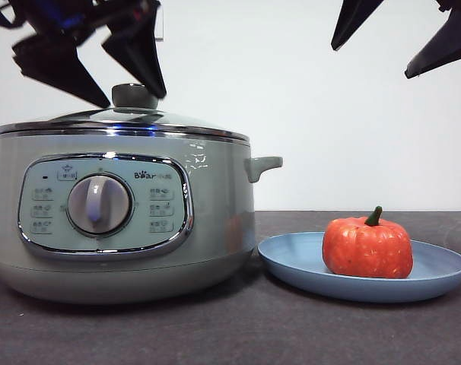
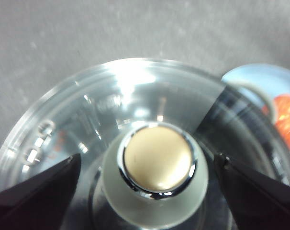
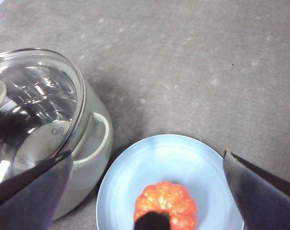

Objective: Take the pumpkin out from the steamer,put the pumpkin in the blue plate,close the lid

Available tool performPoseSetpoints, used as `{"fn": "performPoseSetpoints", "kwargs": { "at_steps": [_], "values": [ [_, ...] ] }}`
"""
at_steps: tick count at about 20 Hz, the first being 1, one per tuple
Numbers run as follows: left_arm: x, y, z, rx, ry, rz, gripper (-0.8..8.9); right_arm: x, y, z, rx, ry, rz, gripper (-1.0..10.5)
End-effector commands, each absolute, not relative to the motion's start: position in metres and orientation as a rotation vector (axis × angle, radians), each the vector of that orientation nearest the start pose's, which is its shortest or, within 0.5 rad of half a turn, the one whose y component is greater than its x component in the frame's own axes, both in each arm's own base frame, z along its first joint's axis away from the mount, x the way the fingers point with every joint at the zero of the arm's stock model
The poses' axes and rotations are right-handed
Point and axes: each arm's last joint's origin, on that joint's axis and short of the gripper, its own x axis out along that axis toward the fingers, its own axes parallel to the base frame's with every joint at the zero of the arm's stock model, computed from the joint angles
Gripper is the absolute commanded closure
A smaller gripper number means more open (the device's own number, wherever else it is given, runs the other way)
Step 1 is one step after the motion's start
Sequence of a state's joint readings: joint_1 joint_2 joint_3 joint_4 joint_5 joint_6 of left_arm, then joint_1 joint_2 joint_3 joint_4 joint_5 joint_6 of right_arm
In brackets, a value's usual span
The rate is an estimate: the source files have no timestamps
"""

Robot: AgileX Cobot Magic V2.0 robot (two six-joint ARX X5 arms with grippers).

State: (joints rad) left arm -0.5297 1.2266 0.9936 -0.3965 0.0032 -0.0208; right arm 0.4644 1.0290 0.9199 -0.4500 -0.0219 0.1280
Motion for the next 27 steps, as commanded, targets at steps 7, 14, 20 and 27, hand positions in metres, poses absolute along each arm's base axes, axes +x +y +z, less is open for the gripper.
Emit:
{"fn": "performPoseSetpoints", "kwargs": {
  "at_steps": [7,14,20,27],
  "values": [
    [0.171,-0.1,0.331,0.113,0.595,-0.5,7.57,0.185,0.094,0.31,-0.042,0.605,0.445,9.1],
    [0.139,-0.078,0.336,0.156,0.547,-0.406,8.21,0.144,0.083,0.311,-0.042,0.389,0.414,9.6],
    [0.103,-0.054,0.294,0.128,0.406,-0.328,8.21,0.114,0.069,0.275,0.031,0.286,0.325,9.6],
    [0.085,-0.043,0.284,0.064,0.374,-0.309,8.17,0.114,0.066,0.276,0.086,0.281,0.219,9.6]
  ]
}}
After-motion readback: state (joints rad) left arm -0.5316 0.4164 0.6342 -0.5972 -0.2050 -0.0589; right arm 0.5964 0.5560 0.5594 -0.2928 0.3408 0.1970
